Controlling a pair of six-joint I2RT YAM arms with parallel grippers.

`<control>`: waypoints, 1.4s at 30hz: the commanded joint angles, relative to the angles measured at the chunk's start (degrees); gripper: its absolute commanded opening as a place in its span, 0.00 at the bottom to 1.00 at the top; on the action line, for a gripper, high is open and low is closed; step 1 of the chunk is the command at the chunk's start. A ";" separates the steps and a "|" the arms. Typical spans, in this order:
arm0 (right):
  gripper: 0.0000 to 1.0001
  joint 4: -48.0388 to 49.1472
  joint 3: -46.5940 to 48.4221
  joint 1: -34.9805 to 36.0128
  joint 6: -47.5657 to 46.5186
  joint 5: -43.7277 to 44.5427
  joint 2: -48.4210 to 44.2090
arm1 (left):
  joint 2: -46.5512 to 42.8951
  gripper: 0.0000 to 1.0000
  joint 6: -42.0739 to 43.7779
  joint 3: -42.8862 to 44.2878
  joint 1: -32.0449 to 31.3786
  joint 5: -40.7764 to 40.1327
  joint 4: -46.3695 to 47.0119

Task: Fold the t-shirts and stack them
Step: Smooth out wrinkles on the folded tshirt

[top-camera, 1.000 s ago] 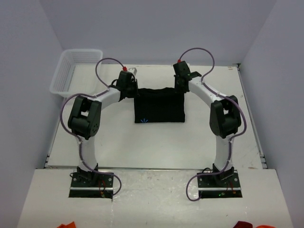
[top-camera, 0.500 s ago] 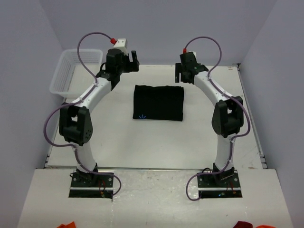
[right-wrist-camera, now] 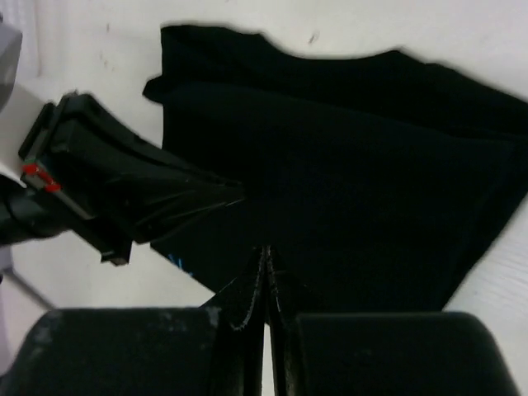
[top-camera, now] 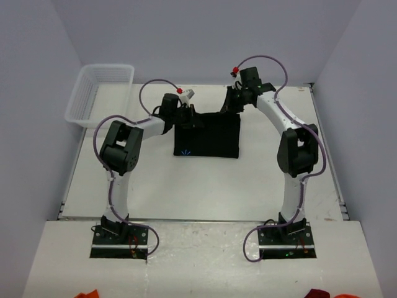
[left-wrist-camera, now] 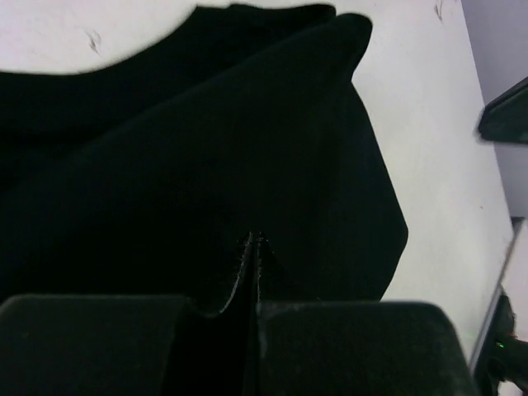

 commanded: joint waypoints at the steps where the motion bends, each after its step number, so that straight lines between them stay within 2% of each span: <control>1: 0.00 -5.13 2.41 0.10 2.90 -19.24 7.12 | 2.69 0.00 -4.80 4.25 0.78 11.05 7.65; 4: 0.00 5.19 -6.28 0.10 5.89 -24.69 6.34 | 5.76 0.00 -5.14 8.01 0.86 12.81 8.88; 5: 0.00 6.89 -8.13 0.10 6.60 -28.19 6.17 | 6.90 0.00 -5.32 9.24 0.86 14.81 9.06; 8: 0.00 9.90 -12.10 0.10 8.97 -30.34 6.86 | 11.21 0.00 -6.99 13.02 0.95 16.15 10.29; 11: 0.00 6.75 -13.24 0.10 9.77 -26.05 8.01 | 15.00 0.00 -8.31 16.28 1.30 16.16 10.38; 12: 0.00 5.69 -13.42 0.36 9.51 -20.72 8.10 | 16.57 0.00 -8.92 16.72 1.48 15.89 10.56; 16: 0.00 1.99 -15.79 0.54 10.29 -11.73 7.48 | 20.62 0.00 -11.82 20.23 3.06 15.45 10.73; 21: 0.00 2.08 -19.04 0.80 11.61 -6.53 5.81 | 27.20 0.00 -16.13 26.73 4.46 16.33 8.63; 26: 0.00 1.46 -20.72 1.68 12.93 -3.81 4.76 | 30.12 0.00 -17.80 30.52 5.87 15.80 7.92; 35: 0.00 1.63 -24.14 3.61 13.64 -0.54 3.62 | 37.06 0.00 -20.09 42.30 9.83 16.50 5.73; 38: 0.00 2.78 -25.37 3.70 13.20 -0.36 3.18 | 37.42 0.00 -19.74 42.39 11.32 18.17 6.69; 42: 0.00 3.92 -26.52 3.79 12.67 -0.89 2.47 | 30.58 0.00 -16.58 34.43 12.20 18.44 7.92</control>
